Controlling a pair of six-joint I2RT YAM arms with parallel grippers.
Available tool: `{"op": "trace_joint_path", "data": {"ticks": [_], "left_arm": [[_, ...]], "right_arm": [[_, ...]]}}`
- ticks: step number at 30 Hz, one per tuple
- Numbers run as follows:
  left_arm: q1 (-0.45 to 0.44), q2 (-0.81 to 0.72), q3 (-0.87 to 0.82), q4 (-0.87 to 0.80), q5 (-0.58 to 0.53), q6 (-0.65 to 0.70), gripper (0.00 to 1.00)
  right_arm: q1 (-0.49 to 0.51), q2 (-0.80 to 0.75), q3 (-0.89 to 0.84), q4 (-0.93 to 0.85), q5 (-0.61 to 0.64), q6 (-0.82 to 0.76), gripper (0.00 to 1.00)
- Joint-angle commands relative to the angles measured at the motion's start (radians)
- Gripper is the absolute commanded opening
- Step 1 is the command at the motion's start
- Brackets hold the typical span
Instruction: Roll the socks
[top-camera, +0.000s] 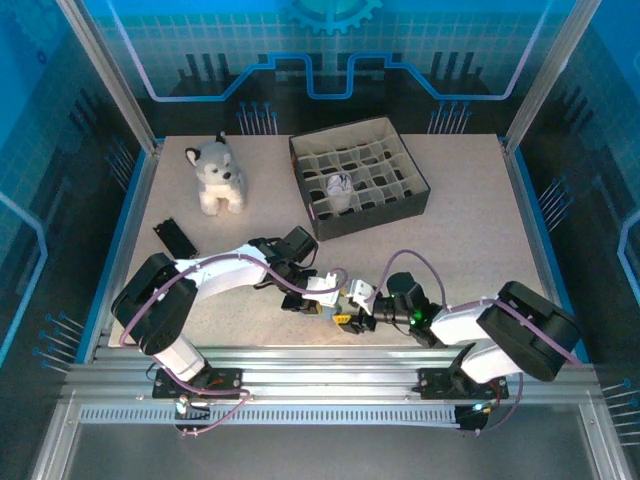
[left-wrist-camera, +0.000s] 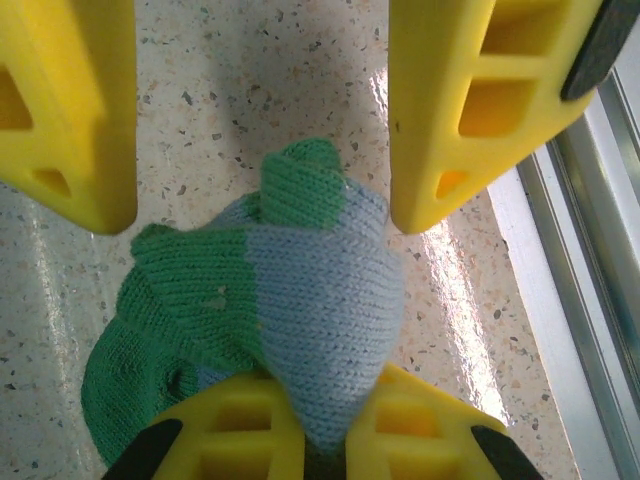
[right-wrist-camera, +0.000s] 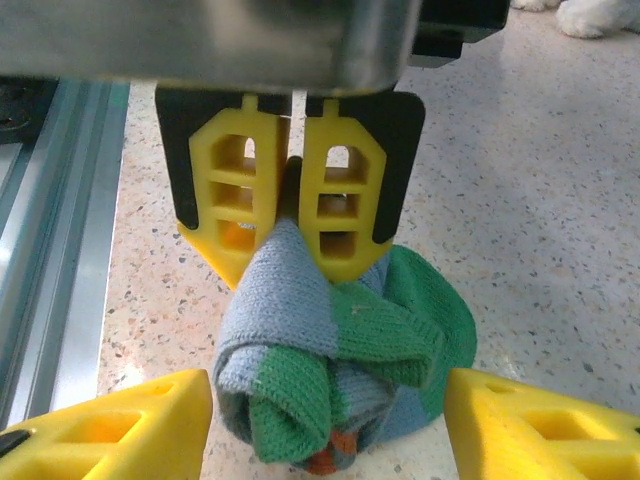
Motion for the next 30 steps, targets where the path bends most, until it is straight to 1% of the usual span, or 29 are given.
{"op": "trace_joint_path", "data": {"ticks": [1, 9, 12, 13, 15, 16, 19, 21, 22, 23, 24, 25, 28, 30], "left_arm": [[0.010, -0.013, 0.004, -0.030, 0.059, 0.038, 0.00], [0.012, -0.019, 0.007, -0.033, 0.068, 0.037, 0.00], [0.015, -0.020, 0.010, -0.031, 0.074, 0.035, 0.00], [0.016, -0.021, 0.012, -0.031, 0.073, 0.034, 0.00], [0.018, -0.024, 0.012, -0.027, 0.077, 0.030, 0.00], [0.019, -0.026, 0.010, -0.023, 0.077, 0.029, 0.00], [0.019, -0.035, 0.005, -0.009, 0.070, 0.013, 0.00], [0.020, -0.045, -0.003, 0.008, 0.059, -0.006, 0.00], [0.019, -0.052, -0.009, 0.016, 0.050, -0.015, 0.02], [0.019, -0.057, -0.012, 0.026, 0.042, -0.028, 0.06], [0.019, -0.066, -0.018, 0.041, 0.026, -0.053, 0.15], [0.019, -0.075, -0.022, 0.051, 0.010, -0.074, 0.20], [0.020, -0.107, -0.031, 0.062, -0.033, -0.123, 0.29], [0.019, -0.129, -0.033, 0.062, -0.049, -0.147, 0.32]], "right_arm": [[0.019, 0.047, -0.006, 0.157, 0.002, -0.022, 0.64], [0.022, 0.158, -0.008, 0.287, -0.013, -0.008, 0.65], [0.022, 0.209, -0.004, 0.328, -0.022, 0.001, 0.62], [0.022, 0.227, -0.006, 0.347, -0.021, 0.007, 0.58], [0.022, 0.263, -0.011, 0.401, -0.020, 0.025, 0.48], [0.022, 0.282, -0.016, 0.434, -0.016, 0.037, 0.40], [0.025, 0.331, -0.035, 0.537, -0.007, 0.069, 0.12], [0.028, 0.332, -0.034, 0.533, -0.003, 0.077, 0.00], [0.029, 0.331, -0.035, 0.532, -0.001, 0.079, 0.00], [0.032, 0.332, -0.036, 0.534, 0.003, 0.083, 0.00], [0.032, 0.333, -0.039, 0.532, 0.006, 0.088, 0.00], [0.031, 0.332, -0.038, 0.524, 0.009, 0.095, 0.00], [0.029, 0.308, -0.033, 0.453, 0.005, 0.134, 0.00], [0.026, 0.263, -0.018, 0.348, -0.007, 0.172, 0.00]]}}
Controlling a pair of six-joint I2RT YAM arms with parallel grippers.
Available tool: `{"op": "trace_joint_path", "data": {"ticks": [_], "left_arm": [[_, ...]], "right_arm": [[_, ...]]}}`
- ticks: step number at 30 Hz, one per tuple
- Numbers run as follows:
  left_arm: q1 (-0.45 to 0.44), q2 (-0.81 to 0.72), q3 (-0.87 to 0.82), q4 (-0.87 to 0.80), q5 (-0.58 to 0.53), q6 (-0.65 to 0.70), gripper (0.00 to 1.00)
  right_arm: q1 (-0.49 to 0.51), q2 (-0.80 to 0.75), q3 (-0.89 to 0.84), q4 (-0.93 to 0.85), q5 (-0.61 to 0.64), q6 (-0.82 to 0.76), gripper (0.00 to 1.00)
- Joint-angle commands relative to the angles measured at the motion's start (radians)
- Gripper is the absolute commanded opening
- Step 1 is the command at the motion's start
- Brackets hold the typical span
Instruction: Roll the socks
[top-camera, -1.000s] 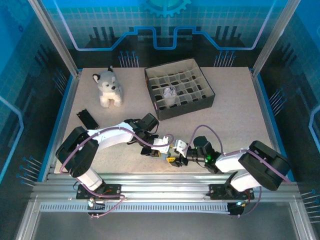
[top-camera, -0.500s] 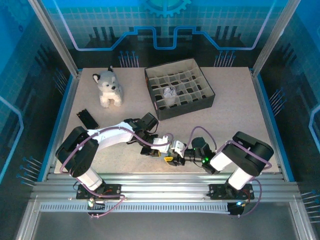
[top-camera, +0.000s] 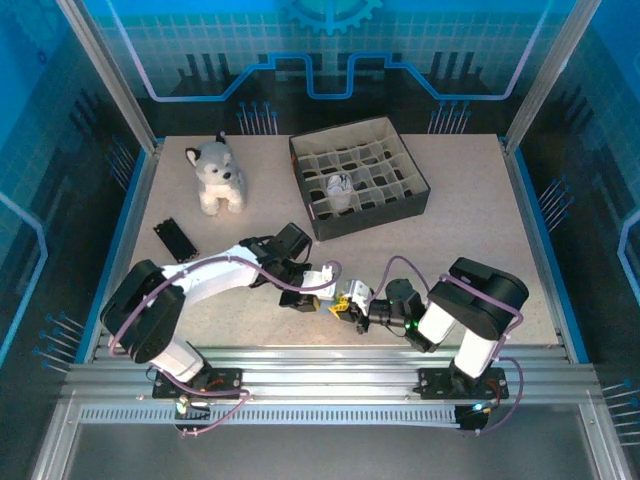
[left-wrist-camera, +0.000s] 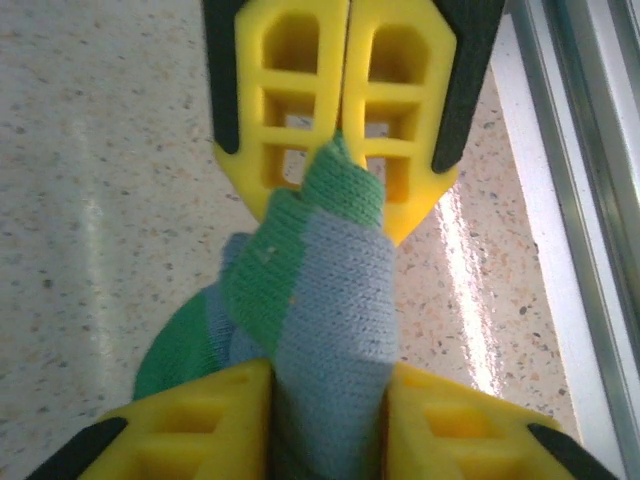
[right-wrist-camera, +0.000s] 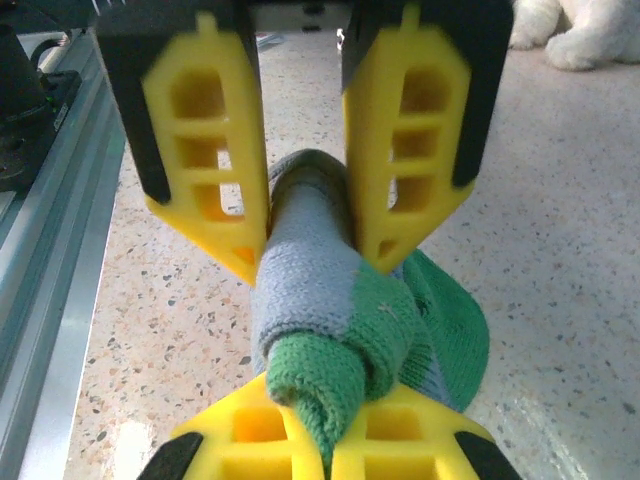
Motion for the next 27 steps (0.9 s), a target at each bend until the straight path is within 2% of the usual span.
{"op": "trace_joint_path", "data": {"ticks": [1, 5, 11, 16, 21, 24, 27], "left_arm": [[-0.004, -0.064, -0.016, 0.031, -0.010, -0.066, 0.34], [-0.003, -0.090, -0.040, 0.049, -0.012, -0.104, 0.36], [-0.002, -0.167, -0.084, 0.114, -0.056, -0.234, 0.36], [-0.001, -0.336, -0.161, 0.141, -0.150, -0.366, 0.36], [-0.002, -0.515, -0.200, 0.073, -0.221, -0.446, 0.40], [-0.002, -0.569, -0.197, 0.012, -0.244, -0.517, 0.41], [-0.002, -0.581, -0.190, -0.007, -0.314, -0.668, 0.42]], "right_arm": [[0.010, -0.072, 0.030, -0.184, -0.008, 0.070, 0.00], [0.013, -0.197, 0.148, -0.618, -0.020, 0.073, 0.00], [0.002, -0.253, 0.237, -0.892, -0.071, 0.038, 0.00], [-0.049, -0.193, 0.320, -1.032, -0.170, 0.091, 0.00], [-0.064, -0.079, 0.483, -1.290, -0.224, 0.095, 0.00], [-0.079, -0.027, 0.565, -1.399, -0.235, 0.123, 0.00], [-0.095, 0.010, 0.635, -1.497, -0.241, 0.149, 0.00]]}}
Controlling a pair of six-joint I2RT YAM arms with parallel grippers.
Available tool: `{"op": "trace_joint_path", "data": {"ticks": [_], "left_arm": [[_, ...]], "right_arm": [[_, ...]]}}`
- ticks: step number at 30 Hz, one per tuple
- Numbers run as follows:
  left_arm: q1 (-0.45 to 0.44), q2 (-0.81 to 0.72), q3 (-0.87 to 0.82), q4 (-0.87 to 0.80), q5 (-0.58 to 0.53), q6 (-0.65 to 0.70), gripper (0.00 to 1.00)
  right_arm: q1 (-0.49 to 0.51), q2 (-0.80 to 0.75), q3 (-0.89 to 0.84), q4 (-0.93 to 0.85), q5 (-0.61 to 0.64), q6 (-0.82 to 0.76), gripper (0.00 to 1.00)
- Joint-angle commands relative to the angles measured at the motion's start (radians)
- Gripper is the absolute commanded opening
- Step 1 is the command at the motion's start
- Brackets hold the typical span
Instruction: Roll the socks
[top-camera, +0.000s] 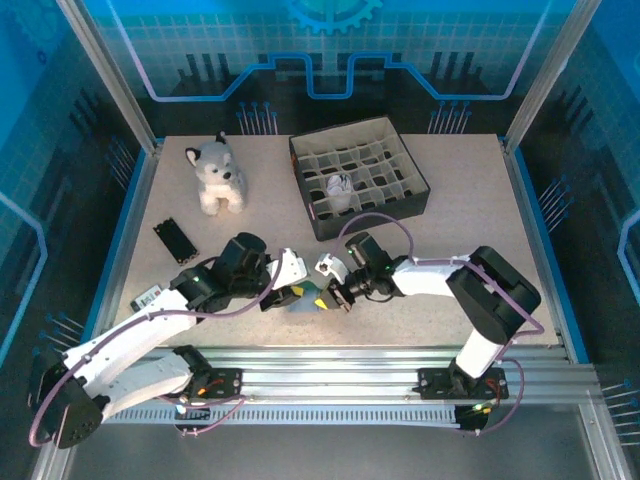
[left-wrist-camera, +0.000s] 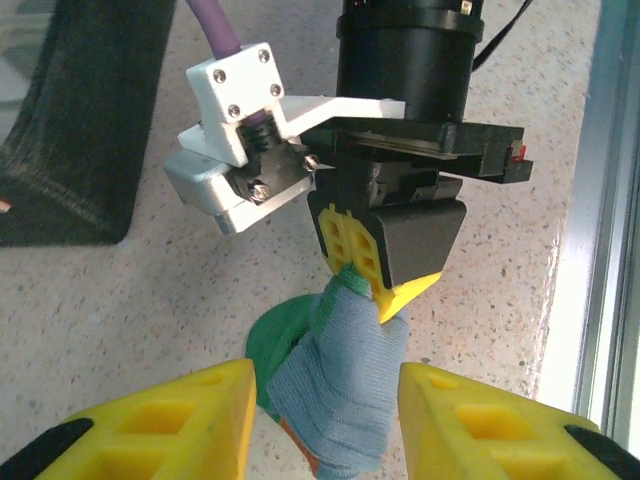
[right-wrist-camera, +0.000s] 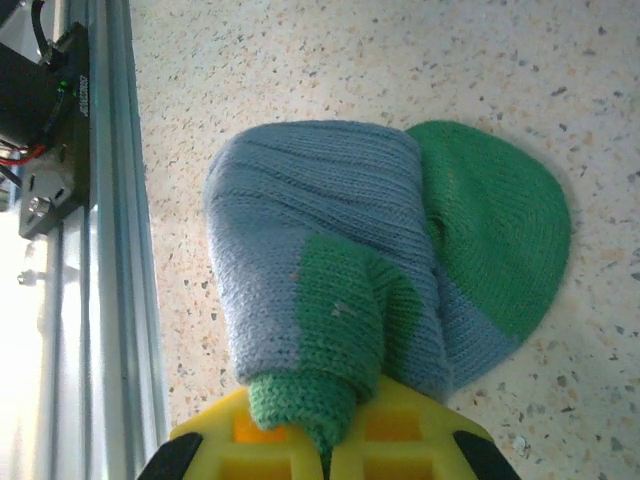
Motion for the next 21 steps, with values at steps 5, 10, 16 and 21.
{"op": "trace_joint_path", "data": {"ticks": [5, 10, 16, 21], "left_arm": [[-0.002, 0.014, 0.002, -0.064, -0.091, -0.316, 0.49], [0.003, 0.101, 0.025, -0.059, -0.018, -0.221, 0.61], [0.111, 0.332, 0.177, -0.147, 0.183, -0.168, 0.61], [0.123, 0.465, 0.244, -0.166, 0.239, -0.180, 0.62]], "right_arm": [[-0.035, 0.079, 0.122, -0.366, -0.012, 0.051, 0.00], [-0.050, 0.109, 0.197, -0.464, -0.031, 0.035, 0.00], [-0.073, 0.162, 0.267, -0.564, -0.058, 0.008, 0.00], [-0.083, 0.169, 0.287, -0.580, -0.061, 0.004, 0.00]]}}
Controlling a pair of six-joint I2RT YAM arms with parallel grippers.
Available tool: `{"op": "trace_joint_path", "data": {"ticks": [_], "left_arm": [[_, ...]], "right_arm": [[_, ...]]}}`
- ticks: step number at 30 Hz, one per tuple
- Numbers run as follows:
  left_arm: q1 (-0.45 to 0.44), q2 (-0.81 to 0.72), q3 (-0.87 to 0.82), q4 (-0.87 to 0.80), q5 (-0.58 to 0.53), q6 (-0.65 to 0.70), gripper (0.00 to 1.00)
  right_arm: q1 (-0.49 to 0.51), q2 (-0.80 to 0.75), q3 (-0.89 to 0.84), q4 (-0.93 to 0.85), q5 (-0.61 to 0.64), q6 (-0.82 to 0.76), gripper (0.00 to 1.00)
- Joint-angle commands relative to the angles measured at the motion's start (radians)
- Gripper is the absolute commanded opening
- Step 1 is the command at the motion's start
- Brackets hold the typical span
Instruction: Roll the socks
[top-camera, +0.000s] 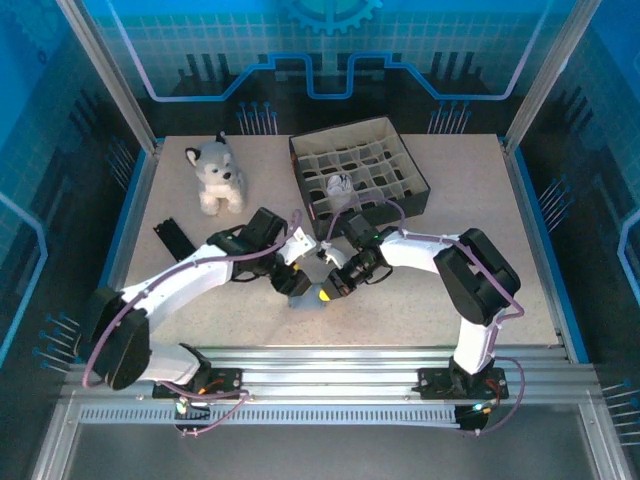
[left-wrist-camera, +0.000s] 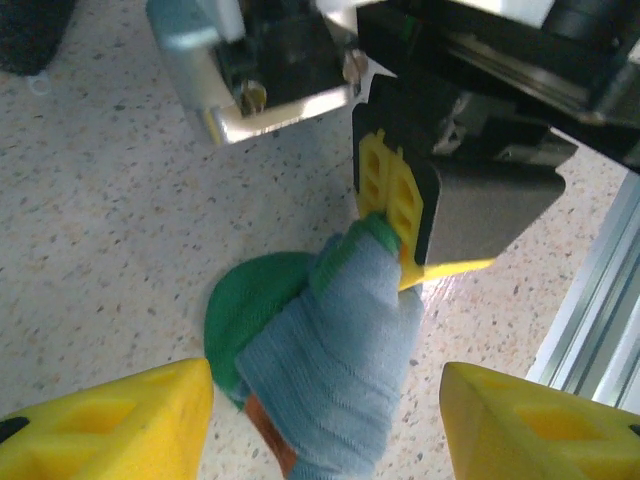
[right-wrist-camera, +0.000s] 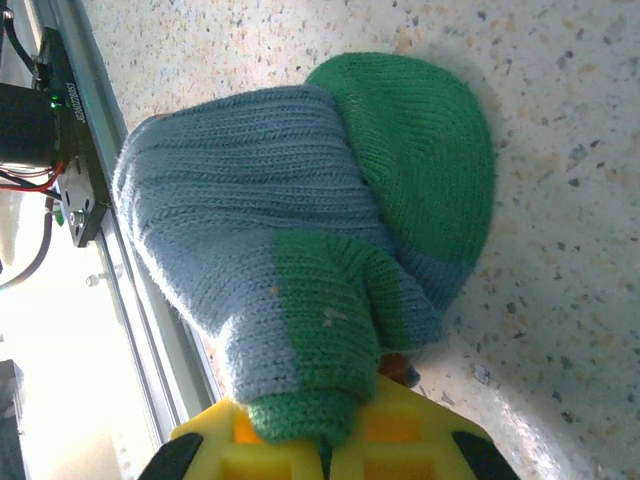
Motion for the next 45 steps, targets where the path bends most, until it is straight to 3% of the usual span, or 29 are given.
{"op": "trace_joint_path", "data": {"ticks": [1, 15, 24, 30, 35, 37, 41, 45], "left_arm": [[0.006, 0.052, 0.035, -0.045, 0.113, 0.008, 0.62], [0.011, 0.146, -0.039, 0.099, 0.124, -0.162, 0.60], [0.012, 0.188, -0.017, 0.087, 0.050, -0.212, 0.54], [0.032, 0.216, -0.005, 0.086, 0.063, -0.224, 0.49], [0.035, 0.260, 0.025, 0.053, 0.081, -0.211, 0.31], [0.036, 0.270, 0.041, 0.047, 0.079, -0.235, 0.19], [0.035, 0.292, 0.064, 0.037, 0.071, -0.298, 0.08], [0.025, 0.281, 0.056, 0.040, 0.025, -0.391, 0.06]], "right_arm": [[-0.015, 0.031, 0.014, -0.108, 0.015, -0.015, 0.00], [-0.027, 0.041, 0.017, -0.101, -0.002, -0.020, 0.00], [-0.040, 0.011, -0.002, -0.073, 0.015, 0.002, 0.02], [-0.061, -0.008, -0.024, -0.052, 0.016, 0.013, 0.06], [-0.061, -0.020, -0.027, -0.044, 0.030, 0.023, 0.14], [-0.065, -0.041, -0.037, -0.029, 0.050, 0.038, 0.21], [-0.081, -0.115, -0.081, 0.025, 0.118, 0.104, 0.32], [-0.097, -0.244, -0.146, 0.079, 0.237, 0.224, 0.41]]}}
